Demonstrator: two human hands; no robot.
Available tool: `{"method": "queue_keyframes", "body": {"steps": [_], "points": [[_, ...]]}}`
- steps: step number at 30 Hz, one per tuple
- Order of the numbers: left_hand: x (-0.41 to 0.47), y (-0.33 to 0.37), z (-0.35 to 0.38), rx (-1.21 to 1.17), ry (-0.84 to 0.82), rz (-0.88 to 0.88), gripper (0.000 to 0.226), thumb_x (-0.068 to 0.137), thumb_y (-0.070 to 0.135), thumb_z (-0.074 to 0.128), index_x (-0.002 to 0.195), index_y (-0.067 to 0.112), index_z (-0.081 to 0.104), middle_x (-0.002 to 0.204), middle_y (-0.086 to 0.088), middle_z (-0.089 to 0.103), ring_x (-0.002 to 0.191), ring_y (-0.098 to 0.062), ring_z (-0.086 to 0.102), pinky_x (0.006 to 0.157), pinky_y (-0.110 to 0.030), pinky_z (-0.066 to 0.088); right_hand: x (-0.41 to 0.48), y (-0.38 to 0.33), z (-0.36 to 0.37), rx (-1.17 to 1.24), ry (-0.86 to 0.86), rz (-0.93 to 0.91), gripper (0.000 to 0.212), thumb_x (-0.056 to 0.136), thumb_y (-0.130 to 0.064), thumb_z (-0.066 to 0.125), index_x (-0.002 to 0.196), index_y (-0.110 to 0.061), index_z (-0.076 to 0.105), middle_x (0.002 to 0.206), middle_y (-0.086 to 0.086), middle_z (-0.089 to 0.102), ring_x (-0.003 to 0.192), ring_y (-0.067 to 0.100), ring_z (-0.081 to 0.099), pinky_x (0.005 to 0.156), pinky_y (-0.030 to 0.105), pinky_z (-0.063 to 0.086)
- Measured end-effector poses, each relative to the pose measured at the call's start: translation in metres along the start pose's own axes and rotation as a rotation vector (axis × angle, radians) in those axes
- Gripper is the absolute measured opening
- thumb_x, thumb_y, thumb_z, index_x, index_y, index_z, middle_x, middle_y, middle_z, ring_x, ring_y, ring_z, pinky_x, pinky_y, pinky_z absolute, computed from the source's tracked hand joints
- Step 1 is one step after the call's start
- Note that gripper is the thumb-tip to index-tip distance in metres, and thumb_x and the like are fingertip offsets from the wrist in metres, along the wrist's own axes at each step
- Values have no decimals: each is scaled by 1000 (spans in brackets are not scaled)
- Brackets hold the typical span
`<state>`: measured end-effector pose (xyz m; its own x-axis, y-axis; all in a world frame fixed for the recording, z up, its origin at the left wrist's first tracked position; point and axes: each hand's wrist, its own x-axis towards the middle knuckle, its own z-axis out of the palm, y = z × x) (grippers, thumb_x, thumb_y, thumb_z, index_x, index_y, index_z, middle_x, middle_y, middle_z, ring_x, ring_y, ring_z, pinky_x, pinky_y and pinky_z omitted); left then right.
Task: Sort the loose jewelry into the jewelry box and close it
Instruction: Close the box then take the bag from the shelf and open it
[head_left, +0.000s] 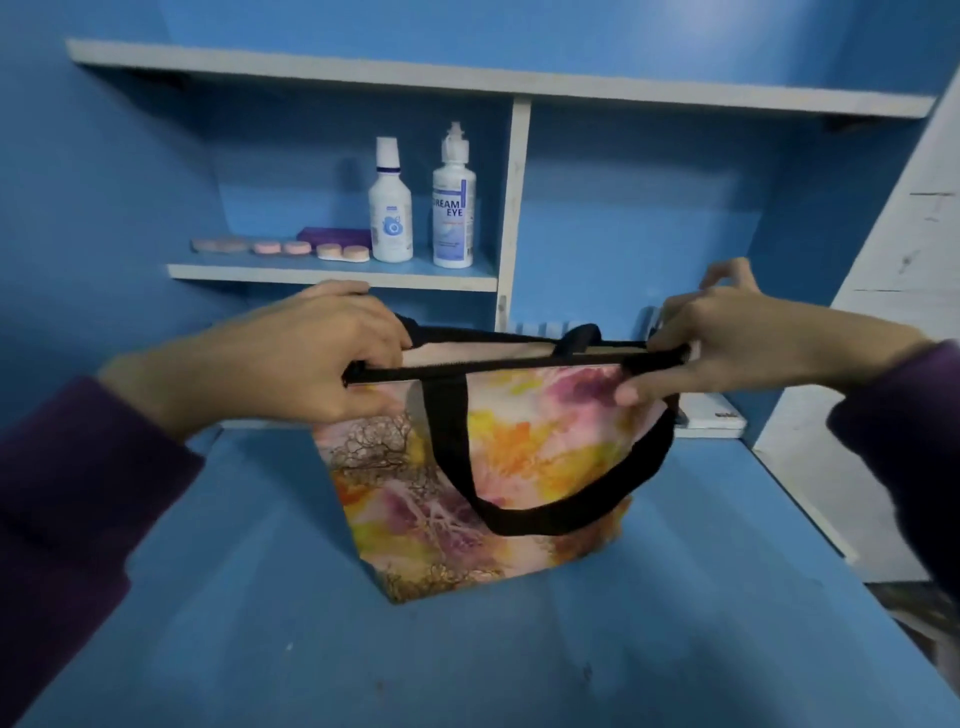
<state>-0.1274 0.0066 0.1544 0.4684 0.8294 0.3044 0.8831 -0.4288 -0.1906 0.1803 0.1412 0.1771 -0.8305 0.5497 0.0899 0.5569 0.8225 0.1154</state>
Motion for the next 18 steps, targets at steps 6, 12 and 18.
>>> {"method": "queue_keyframes", "body": {"steps": [6, 12, 18], "points": [[3, 10, 17, -27, 233, 52, 28, 81, 43, 53, 62, 25, 62, 83, 9, 68, 105, -6, 53, 107, -44, 27, -1, 9, 6, -27, 120, 46, 71, 82, -77, 13, 60, -18, 45, 55, 4, 55, 62, 14, 42, 84, 27, 17], [0, 8, 20, -44, 292, -47, 37, 79, 53, 57, 83, 22, 77, 116, -1, 58, 120, -24, 43, 101, -42, 36, 3, -4, 5, -78, 178, -4, 40, 81, -56, 48, 115, -40, 33, 62, -12, 55, 54, 6, 47, 51, 24, 30], [-7, 12, 23, -170, 372, -191, 51, 75, 59, 56, 121, 37, 57, 132, 4, 45, 123, -17, 39, 99, -38, 36, 27, -28, 10, 84, 452, -57, 8, 83, -27, 67, 80, -23, 60, 68, -9, 47, 61, 12, 44, 50, 24, 25]]}}
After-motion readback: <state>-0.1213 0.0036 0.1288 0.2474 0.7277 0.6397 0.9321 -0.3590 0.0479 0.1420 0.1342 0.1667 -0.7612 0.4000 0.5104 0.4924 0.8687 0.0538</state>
